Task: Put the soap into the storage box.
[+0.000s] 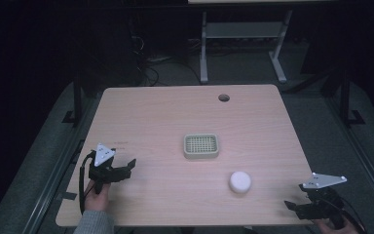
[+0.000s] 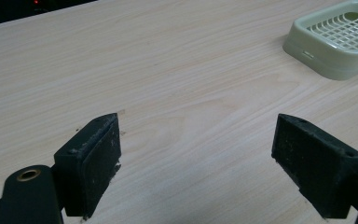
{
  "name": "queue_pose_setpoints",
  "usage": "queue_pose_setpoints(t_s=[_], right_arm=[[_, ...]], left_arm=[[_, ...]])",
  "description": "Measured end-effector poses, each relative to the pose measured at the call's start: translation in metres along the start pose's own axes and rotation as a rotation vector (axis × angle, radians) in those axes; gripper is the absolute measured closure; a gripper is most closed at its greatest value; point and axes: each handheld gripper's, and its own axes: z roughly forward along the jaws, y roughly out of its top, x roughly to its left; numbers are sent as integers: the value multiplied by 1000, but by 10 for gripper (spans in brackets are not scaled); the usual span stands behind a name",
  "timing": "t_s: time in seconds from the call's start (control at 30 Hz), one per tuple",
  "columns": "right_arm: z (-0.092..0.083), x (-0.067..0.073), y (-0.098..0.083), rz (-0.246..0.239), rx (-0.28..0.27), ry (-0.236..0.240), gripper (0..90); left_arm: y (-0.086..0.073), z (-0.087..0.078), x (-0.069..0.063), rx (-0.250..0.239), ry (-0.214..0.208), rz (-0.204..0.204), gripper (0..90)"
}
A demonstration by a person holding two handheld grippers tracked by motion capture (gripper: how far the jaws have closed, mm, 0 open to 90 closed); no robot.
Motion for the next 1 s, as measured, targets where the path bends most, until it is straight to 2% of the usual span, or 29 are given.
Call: queue_pose_setpoints(t_s=[0.13, 0.23, 0.47, 0.67, 1.0], right_arm=[[-1, 3, 5, -22, 1, 2, 196], [-1, 7, 10, -37, 23, 12, 191], [-1, 9, 18, -39, 52, 45, 172], [2, 14, 33, -95, 72, 54, 170], [2, 19, 49, -132, 99, 79, 168]], left_arm=[[0, -1, 1, -2, 1, -2, 152], [0, -2, 1, -13, 1, -6, 152], [0, -2, 1, -9, 0, -6, 152], [0, -1, 0, -6, -2, -3, 152], [0, -1, 0, -3, -4, 1, 152]])
